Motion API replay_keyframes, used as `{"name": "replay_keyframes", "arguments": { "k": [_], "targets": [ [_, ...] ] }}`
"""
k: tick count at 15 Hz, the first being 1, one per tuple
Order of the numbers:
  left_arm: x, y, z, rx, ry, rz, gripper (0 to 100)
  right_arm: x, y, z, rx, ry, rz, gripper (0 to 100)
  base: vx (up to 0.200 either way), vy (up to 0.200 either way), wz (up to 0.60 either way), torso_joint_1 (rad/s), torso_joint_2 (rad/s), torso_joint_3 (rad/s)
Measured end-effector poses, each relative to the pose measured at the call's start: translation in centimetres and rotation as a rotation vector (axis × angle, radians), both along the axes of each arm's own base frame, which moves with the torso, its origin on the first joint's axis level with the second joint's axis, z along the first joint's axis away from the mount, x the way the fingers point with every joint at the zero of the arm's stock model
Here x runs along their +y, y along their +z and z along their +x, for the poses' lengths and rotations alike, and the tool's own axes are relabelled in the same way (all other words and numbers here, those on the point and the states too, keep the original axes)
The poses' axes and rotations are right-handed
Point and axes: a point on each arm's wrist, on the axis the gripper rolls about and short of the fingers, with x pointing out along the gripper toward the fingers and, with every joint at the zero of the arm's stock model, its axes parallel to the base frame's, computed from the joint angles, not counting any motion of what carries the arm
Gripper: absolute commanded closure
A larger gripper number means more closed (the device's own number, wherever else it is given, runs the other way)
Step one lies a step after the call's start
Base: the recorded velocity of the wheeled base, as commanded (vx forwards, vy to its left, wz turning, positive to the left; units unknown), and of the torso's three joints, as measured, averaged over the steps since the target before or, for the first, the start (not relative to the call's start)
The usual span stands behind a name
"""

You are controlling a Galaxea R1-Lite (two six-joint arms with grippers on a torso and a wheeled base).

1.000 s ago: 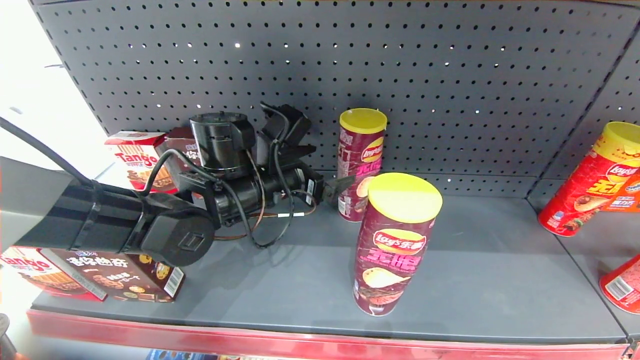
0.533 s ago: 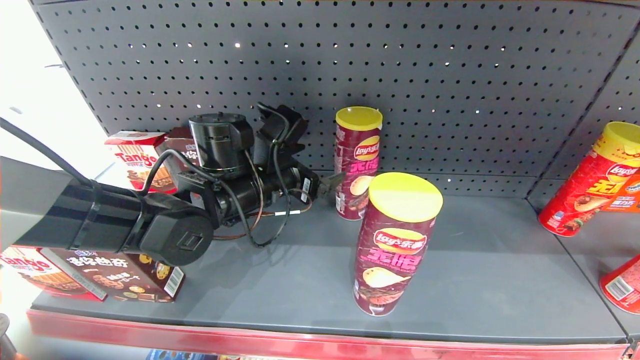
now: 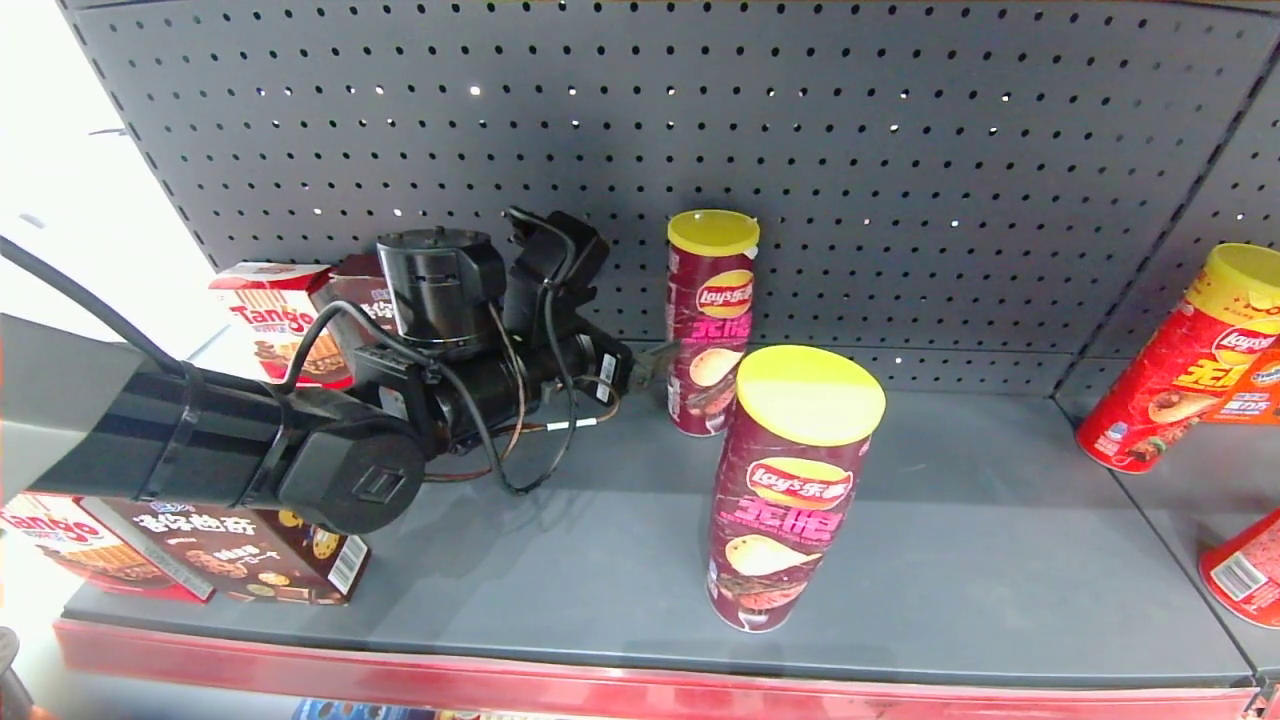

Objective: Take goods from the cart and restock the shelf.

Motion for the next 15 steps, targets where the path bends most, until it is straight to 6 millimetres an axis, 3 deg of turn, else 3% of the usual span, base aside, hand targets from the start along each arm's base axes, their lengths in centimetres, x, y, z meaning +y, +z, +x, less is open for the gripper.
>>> {"name": "replay_keyframes", "arguments": {
  "k": [8,15],
  "targets": [
    [0.68,0.31,-0.82,-0.042,0.106,0.05,0,0.0,0.0,0.0,0.0,0.0,-0.001,0,0.0,0.0,0.0,0.0,0.0,0.0],
    [0.35,-0.56,-0.26,-0.037,0.154,0.102,0,0.0,0.0,0.0,0.0,0.0,0.0,0,0.0,0.0,0.0,0.0,0.0,0.0]
  ]
}}
